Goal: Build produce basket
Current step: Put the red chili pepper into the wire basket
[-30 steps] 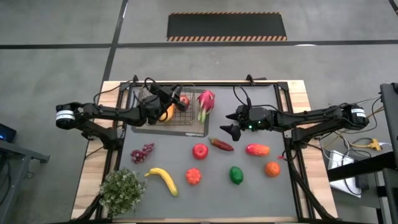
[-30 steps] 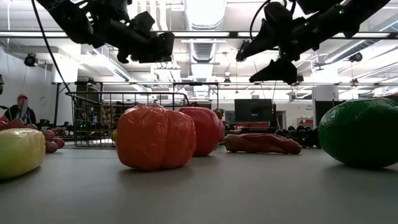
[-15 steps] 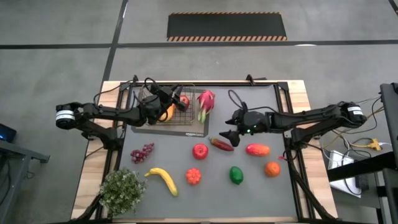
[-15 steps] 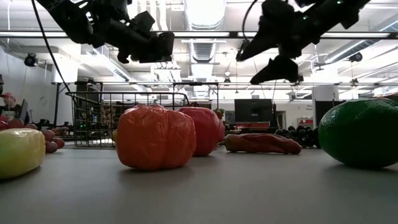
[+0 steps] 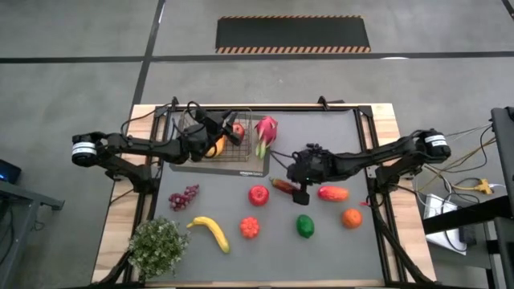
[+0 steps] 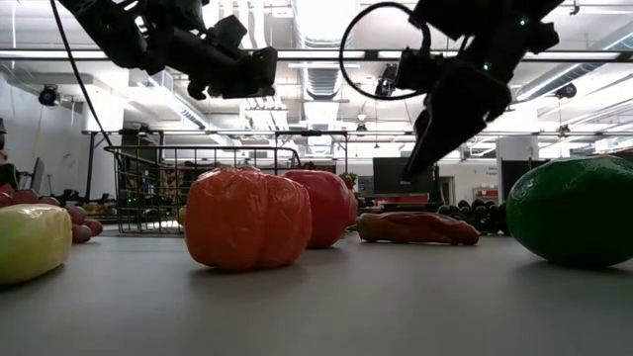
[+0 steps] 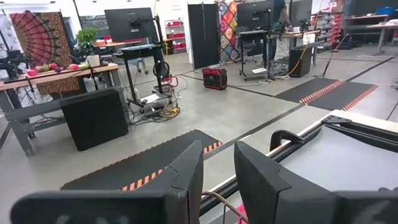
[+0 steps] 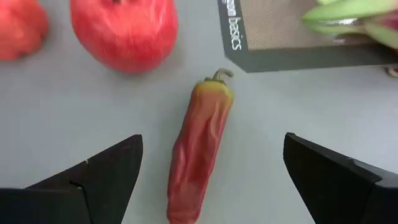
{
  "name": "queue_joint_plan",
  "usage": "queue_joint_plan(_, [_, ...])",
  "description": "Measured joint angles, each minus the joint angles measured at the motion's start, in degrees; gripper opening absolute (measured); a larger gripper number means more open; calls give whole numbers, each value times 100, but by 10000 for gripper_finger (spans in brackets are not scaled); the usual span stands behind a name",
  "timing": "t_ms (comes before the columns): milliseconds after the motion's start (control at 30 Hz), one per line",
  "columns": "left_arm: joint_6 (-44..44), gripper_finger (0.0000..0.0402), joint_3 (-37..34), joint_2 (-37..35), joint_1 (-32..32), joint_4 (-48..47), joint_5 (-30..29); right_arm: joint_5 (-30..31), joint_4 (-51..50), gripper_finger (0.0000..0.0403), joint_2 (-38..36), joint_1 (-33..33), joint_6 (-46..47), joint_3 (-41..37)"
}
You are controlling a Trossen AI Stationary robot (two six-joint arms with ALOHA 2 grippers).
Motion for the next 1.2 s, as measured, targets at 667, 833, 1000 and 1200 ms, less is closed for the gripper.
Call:
queue_joint_plan(667, [0, 73, 0, -302, -555, 34, -3, 201, 840, 286, 1202, 129, -367, -238])
queue_joint_plan(833, [0, 73, 0, -332, -684, 76, 63, 226, 846, 208, 1200, 131, -379, -239])
queue_joint_plan(1000, [0, 73, 36, -332, -758, 187, 254, 260, 789, 122, 1049, 127, -545, -242])
queue_joint_plan(1200, [0, 73, 161, -332, -824, 182, 530, 267, 700, 73, 648, 127, -917, -250])
